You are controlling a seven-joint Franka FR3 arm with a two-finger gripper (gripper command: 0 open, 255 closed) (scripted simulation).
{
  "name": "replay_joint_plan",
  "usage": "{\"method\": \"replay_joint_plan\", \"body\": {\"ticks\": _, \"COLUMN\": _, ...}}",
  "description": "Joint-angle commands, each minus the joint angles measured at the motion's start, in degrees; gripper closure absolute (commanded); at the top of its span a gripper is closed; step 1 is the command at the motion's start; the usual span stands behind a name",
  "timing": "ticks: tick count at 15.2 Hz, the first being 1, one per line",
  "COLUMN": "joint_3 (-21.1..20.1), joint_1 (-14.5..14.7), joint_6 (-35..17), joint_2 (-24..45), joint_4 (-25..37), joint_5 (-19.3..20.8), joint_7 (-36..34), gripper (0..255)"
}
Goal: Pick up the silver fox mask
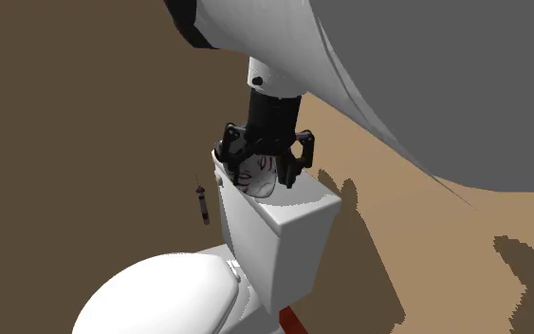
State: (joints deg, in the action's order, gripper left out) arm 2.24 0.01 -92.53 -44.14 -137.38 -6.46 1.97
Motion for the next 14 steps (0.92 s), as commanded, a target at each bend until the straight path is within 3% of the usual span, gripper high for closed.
{"method": "replay_joint_plan", "body": {"ticks": 1, "joint_3": 0.0, "joint_1": 0.0, "joint_6": 0.0, "joint_2": 0.0, "joint_4": 0.0, "joint_5": 0.0, "joint_7": 0.0, "gripper": 0}}
{"method": "replay_joint_plan", "body": {"ticks": 14, "joint_3": 5.6, "joint_1": 3.7, "joint_6": -14.9, "joint_2": 26.5, "joint_4": 15.2, "joint_5": 2.7, "joint_7": 20.0, "gripper": 0}}
